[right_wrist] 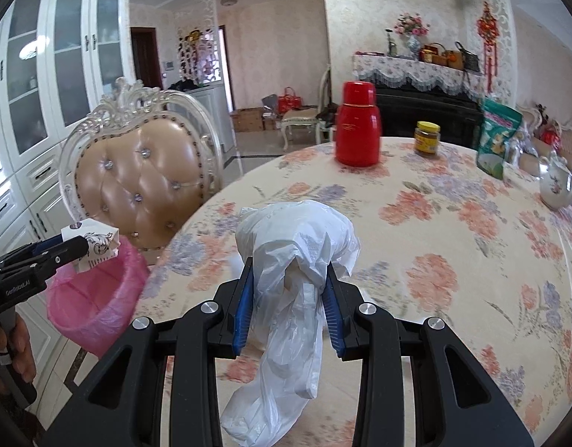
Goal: Collect trash
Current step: 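Carry the paper cup and plastic bag in both tools over the pink wastebasket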
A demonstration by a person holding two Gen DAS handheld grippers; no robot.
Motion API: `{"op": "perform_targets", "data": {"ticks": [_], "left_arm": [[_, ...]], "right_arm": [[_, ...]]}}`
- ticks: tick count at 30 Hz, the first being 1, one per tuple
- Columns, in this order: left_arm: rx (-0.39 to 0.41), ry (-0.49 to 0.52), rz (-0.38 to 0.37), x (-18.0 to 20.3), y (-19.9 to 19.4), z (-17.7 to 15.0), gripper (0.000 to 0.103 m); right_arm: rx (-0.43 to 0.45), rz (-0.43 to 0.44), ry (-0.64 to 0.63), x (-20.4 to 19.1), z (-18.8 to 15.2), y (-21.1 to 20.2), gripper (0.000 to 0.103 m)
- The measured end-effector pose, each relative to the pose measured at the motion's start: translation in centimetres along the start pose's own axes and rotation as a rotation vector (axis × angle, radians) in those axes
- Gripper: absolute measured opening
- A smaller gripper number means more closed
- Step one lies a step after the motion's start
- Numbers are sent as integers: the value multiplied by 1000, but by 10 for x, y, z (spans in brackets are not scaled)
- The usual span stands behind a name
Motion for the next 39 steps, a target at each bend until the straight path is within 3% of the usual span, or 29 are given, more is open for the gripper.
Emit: {"op": "perform_targets", "data": {"ticks": [27,39], "left_arm": [[52,-135,171,-151,-51,-3,55],[54,-171,195,-181,-56,-8,55]], "right_arm": [[-55,234,-179,-179,26,52,34],[-111,310,-249,-240,19,78,34]]}}
Point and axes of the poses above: each gripper's, at about its wrist camera, not at the fingertips, and y roughly the way its jaws point, x to its right, z to its top, the point moved 2 cm from there along y, roughly the way its jaws point, and after that the axes turned 1 degree about z, right-handed, at the moved point
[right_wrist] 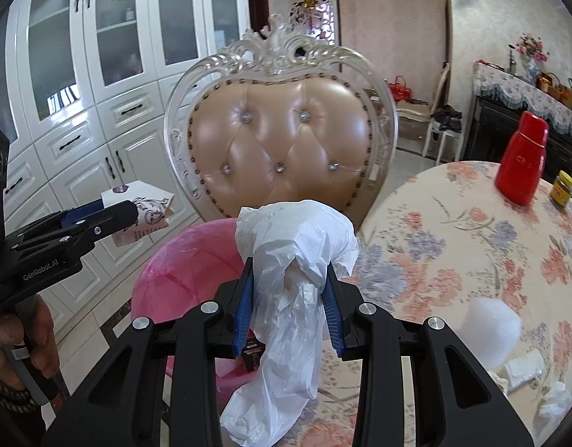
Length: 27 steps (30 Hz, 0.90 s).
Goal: Collect trash
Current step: 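Carry the paper cup and plastic bag in both tools over the pink wastebasket, then open both tools to drop the cup and bag into the wastebasket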
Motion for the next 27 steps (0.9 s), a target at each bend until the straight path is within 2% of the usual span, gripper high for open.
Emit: {"op": "perform_targets", "data": {"ticks": [15,17,19,20,27], "left_arm": [[-6,-28,3,-18,7,4,56],[-12,-47,-1,-22,11,4,56],[-19,-57,-5,-25,14,4,58],[-21,-61,-5,-26,15,4,63],[-29,-56,-2,-26,19,3,63]], "right_arm": [[-40,43,-44,-27,8,33,37],[-42,41,-46,-28,9,34,40],[-43,38,-45,-28,9,36,50],[-45,38,-45,-27,9,37,51],[-43,32,-30,-19,8,38,53]]}}
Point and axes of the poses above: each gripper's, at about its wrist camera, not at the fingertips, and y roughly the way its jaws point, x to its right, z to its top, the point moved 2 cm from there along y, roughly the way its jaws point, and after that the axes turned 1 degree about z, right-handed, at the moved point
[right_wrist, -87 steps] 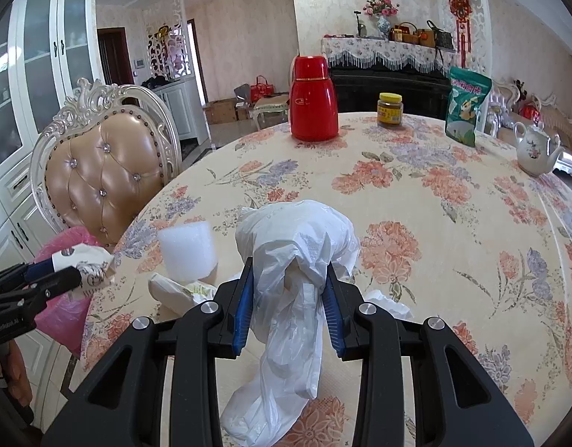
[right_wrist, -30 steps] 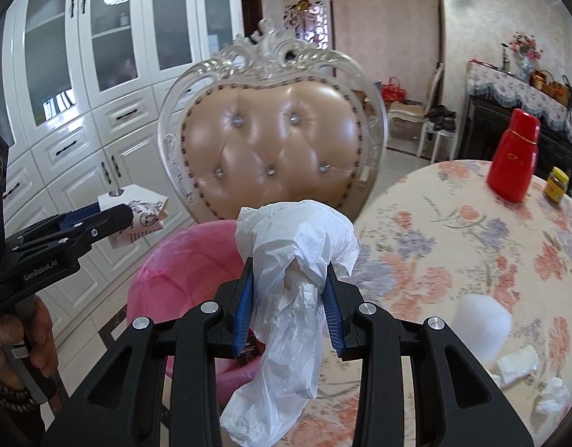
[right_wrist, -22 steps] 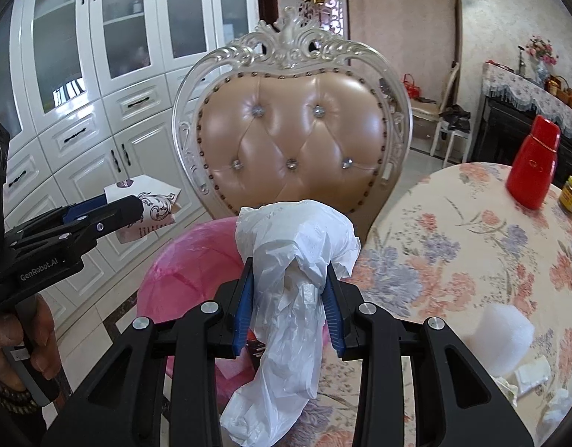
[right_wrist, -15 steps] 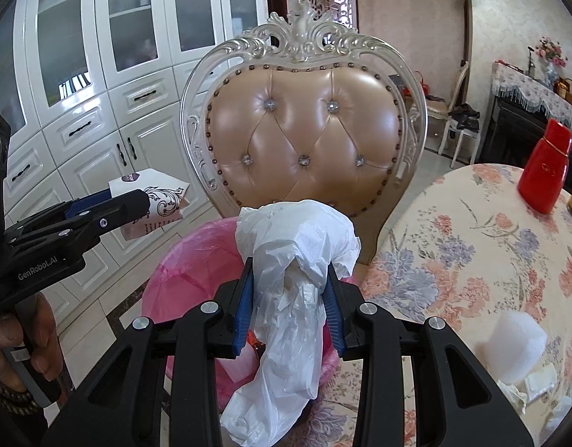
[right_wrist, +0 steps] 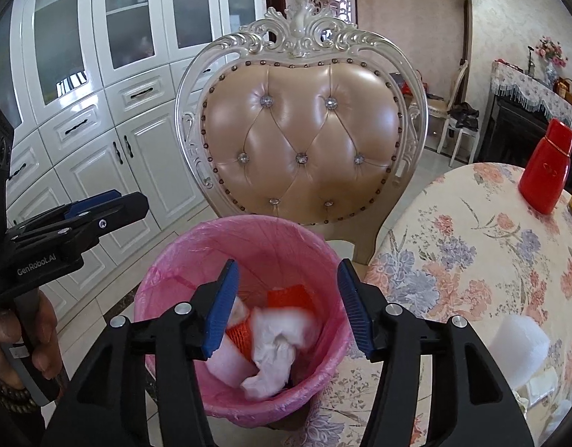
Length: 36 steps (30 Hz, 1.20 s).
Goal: Collect trash
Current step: 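Open both tools to drop the cup and bag into the wastebasket, then return both tools to the table toward the remaining foam and tissues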
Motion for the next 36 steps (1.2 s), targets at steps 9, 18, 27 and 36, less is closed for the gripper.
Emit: {"op": "perform_targets", "data": {"ticks": [9,18,27,36], "left_arm": [[-4,20,-9,13,1,-3,63],[-15,53,-37,44,6,-7,63],[-27,93,-77,84,11,-13,64],[-38,126,-116,125,14,-21,67]], "right_arm": [[22,-24,29,19,-6,-16,58],[46,-71,70,51,-20,-41,59],[66,-135,117,91,-43,-71,64],[79,-205,180,138,-69,-104,65]]}}
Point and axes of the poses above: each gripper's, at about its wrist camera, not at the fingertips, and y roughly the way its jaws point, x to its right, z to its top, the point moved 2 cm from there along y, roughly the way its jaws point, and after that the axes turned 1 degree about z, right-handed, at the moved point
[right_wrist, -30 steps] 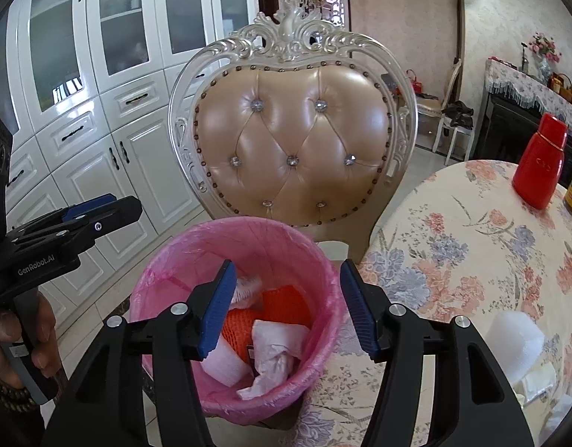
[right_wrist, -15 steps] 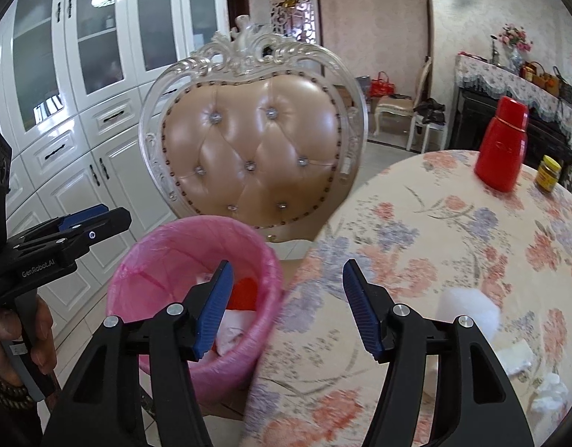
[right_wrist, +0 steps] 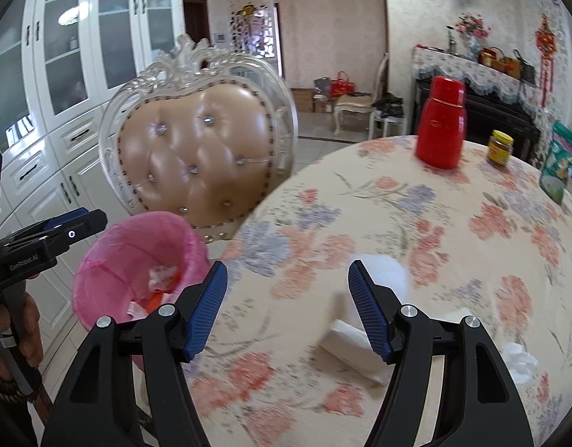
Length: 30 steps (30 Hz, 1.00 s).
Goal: Collect trash
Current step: 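Return both tools to the table toward the remaining foam and tissues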
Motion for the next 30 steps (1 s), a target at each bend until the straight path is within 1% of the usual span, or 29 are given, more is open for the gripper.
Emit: {"op": "perform_targets", "data": {"ticks": [6,10,17,22,25,30], "left_arm": [[-8,23,-20,27,4,-4,70],[-13,41,-32,45,6,-6,71],[-30,71,-54,76,16,-10,73],[-47,96,-75,103,25,-13,74],[-57,109,-84,117,30,-16,78],[-78,129,-103,138,40,-20,78]], "right_arm": [[12,-43,41,38,-9,-14,66],[22,-71,66,60,-15,-23,71],[31,-122,103,102,-27,-37,71],[35,-162,129,130,-33,-43,72],[37,-181,149,146,-37,-46,74],[34,-205,169,166,-45,-45,76]]}}
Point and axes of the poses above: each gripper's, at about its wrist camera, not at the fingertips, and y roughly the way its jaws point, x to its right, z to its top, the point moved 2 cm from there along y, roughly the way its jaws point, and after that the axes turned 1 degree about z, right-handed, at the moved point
